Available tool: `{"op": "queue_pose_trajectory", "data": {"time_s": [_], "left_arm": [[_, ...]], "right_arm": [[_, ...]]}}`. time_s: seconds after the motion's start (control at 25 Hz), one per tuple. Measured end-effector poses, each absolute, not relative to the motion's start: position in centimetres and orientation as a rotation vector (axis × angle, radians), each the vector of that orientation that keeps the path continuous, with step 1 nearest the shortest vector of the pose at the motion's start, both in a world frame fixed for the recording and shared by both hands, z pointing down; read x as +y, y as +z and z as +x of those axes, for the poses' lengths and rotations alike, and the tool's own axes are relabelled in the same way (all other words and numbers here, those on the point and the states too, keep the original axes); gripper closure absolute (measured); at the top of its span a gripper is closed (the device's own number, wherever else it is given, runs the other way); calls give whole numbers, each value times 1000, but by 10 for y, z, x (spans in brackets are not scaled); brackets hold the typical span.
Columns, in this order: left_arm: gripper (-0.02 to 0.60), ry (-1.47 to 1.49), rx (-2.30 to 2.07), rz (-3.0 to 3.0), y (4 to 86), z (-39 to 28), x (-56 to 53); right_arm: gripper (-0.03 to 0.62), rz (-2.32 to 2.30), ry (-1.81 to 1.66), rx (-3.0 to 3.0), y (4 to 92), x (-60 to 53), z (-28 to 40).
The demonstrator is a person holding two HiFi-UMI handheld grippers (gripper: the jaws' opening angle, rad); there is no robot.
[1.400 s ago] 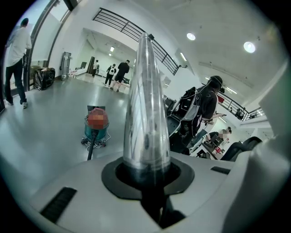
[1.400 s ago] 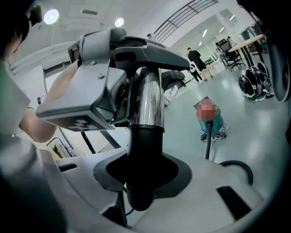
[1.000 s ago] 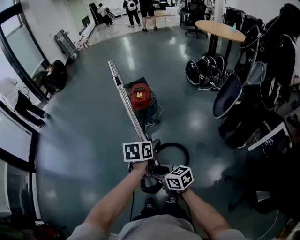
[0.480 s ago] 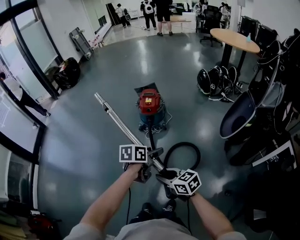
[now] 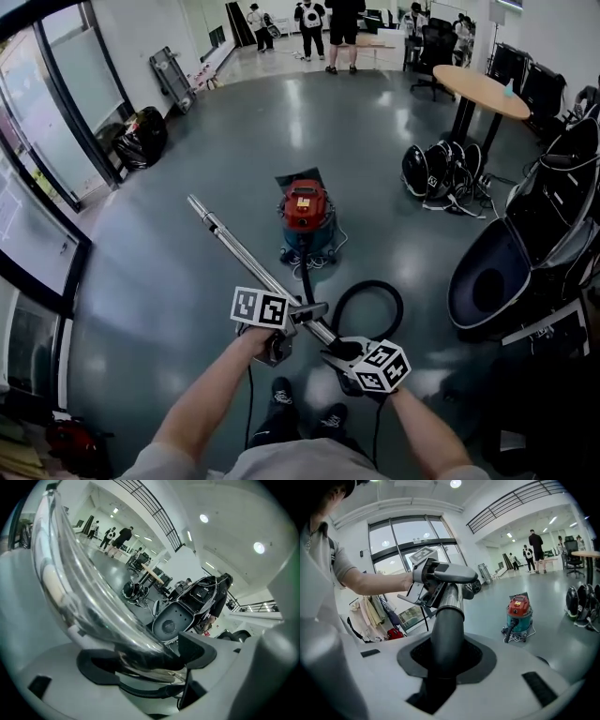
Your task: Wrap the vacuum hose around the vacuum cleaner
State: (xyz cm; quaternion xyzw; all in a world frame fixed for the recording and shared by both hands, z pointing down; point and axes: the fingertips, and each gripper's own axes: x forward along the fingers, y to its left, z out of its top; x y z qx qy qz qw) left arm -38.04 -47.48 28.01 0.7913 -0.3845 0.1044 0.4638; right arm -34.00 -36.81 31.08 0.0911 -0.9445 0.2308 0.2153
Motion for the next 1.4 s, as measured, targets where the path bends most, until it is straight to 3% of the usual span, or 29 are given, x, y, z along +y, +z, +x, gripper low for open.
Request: {"op": "queue_pose_trajectory", "data": {"time_s": [0.36,0.64,1.0,1.4], "left_arm": [[202,250,-812,1999,280,-425,-494],[202,350,-800,2038,293,-496,-507],[204,1023,-933,2548,291,-555,-531],[210,1628,-689,2900,303,-575,-576]], "right_arm": [[491,318,612,-2553,315,-397,-371],[491,419,669,-2498,326,-436,-412],[491,465,664,-2411,331,-469,-446],[491,458,623,-2300,328,-471,-447]]}}
